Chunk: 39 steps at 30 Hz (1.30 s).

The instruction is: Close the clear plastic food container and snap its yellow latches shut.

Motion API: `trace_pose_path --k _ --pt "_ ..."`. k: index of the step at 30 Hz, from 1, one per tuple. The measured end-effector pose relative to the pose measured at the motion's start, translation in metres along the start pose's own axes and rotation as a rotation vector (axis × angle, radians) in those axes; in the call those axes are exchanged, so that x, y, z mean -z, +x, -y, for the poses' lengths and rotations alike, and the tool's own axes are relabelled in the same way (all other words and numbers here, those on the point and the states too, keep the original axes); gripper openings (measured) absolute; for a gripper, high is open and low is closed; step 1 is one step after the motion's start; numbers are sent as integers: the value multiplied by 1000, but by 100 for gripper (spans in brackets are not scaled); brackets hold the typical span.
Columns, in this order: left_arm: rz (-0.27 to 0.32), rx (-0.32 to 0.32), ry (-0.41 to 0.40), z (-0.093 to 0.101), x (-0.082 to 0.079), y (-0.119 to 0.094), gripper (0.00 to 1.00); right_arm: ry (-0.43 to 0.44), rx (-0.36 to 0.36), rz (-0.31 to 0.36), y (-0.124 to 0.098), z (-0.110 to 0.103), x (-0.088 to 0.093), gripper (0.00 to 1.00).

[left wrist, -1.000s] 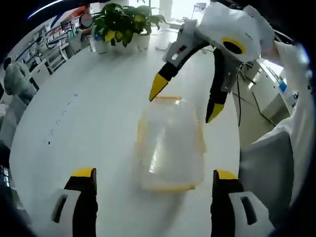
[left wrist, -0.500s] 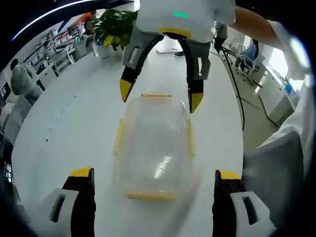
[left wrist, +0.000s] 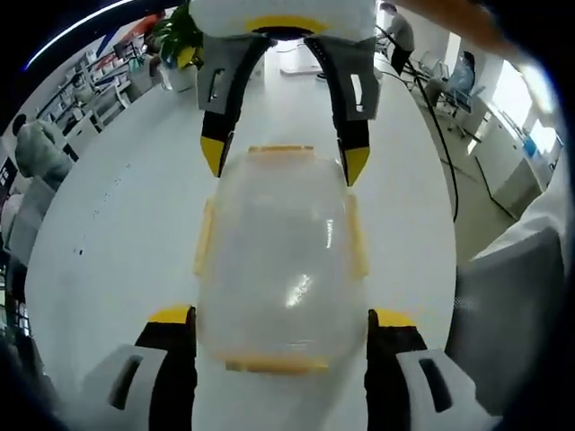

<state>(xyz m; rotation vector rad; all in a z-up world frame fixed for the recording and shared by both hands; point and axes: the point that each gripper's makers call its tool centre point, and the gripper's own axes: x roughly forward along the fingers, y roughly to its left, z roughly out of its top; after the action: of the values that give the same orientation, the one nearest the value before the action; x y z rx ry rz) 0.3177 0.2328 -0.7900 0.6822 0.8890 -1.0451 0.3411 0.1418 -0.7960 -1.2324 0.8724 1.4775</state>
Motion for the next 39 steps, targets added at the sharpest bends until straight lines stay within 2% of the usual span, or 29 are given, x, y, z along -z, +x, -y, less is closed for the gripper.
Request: trace_pose_path --k 6,21,33,39 --pt "-41 -3 34 2 7 7 77 8 -2 10 0 -1 1 72" --pt "-70 19 44 4 7 9 77 32 4 24 1 -4 1 71" --pt "-73 77 147 -3 16 4 77 149 38 61 2 -9 -10 71" --pt "-98 98 186 -8 22 1 77 203 54 72 4 -10 -18 71"
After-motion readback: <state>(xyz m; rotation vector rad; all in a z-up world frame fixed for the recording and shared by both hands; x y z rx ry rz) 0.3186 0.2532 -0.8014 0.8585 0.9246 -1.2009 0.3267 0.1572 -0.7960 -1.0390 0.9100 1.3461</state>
